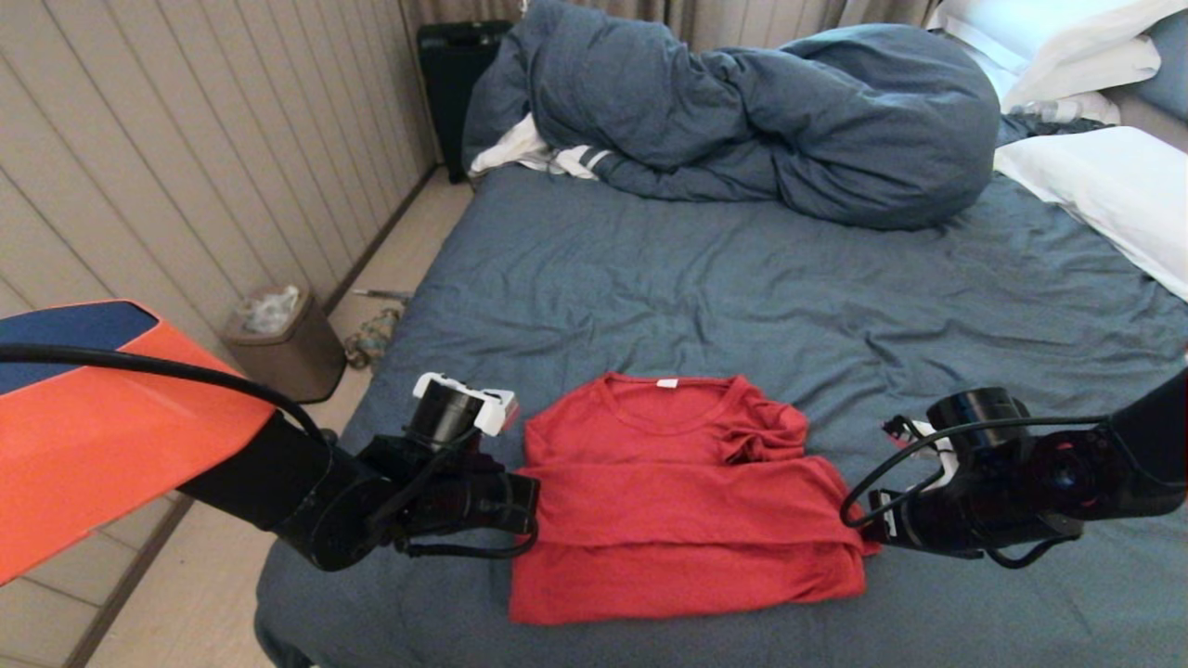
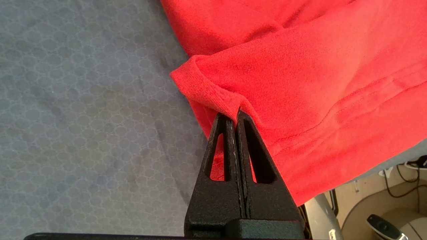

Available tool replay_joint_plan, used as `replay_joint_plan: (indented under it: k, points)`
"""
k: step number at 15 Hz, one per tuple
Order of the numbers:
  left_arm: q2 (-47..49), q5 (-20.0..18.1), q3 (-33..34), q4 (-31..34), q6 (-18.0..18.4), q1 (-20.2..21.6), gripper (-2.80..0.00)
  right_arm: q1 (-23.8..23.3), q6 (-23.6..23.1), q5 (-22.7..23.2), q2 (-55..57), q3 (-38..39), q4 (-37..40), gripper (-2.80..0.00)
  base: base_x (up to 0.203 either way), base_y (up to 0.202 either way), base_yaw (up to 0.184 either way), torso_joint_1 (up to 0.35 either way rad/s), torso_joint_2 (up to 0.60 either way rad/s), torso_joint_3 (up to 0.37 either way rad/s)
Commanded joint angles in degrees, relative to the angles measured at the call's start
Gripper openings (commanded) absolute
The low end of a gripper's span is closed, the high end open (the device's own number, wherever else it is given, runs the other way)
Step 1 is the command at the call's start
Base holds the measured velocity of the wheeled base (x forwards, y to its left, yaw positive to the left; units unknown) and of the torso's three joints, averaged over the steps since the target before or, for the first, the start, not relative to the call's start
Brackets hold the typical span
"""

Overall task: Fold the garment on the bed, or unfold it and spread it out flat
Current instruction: Fold the red T-shirt

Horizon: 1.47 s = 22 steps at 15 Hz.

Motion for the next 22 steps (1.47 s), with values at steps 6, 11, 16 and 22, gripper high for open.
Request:
replay_joint_plan:
  k: [6, 11, 16, 22]
  points:
    - [-3.9, 0.1, 0.2, 0.4, -0.2, 0.0, -2.8, 0.1, 0.6, 0.1, -6.9, 0.9, 0.4, -2.8, 0.0, 0.0, 0.0, 0.0, 0.0, 0.0]
    - [-5.3, 0.1, -1.9, 0.3, 0.0, 1.0, -2.8, 0.8, 0.7, 0.2, -10.7, -2.3, 0.7, -2.8, 0.0, 0.0, 0.0, 0.0, 0.0, 0.0]
    - [-3.8, 0.1, -6.6, 0.6, 0.1, 2.6, -2.8, 1.4, 2.0, 0.2, -8.3, -8.1, 0.9, -2.8, 0.0, 0.0, 0.0, 0.0, 0.0, 0.0]
    - [-1.3, -0.6, -11.2, 0.1, 0.2, 5.0, -2.8, 4.1, 4.7, 0.0, -2.7, -16.9, 1.5, -2.8, 0.0, 0.0, 0.0, 0.0, 0.0, 0.0]
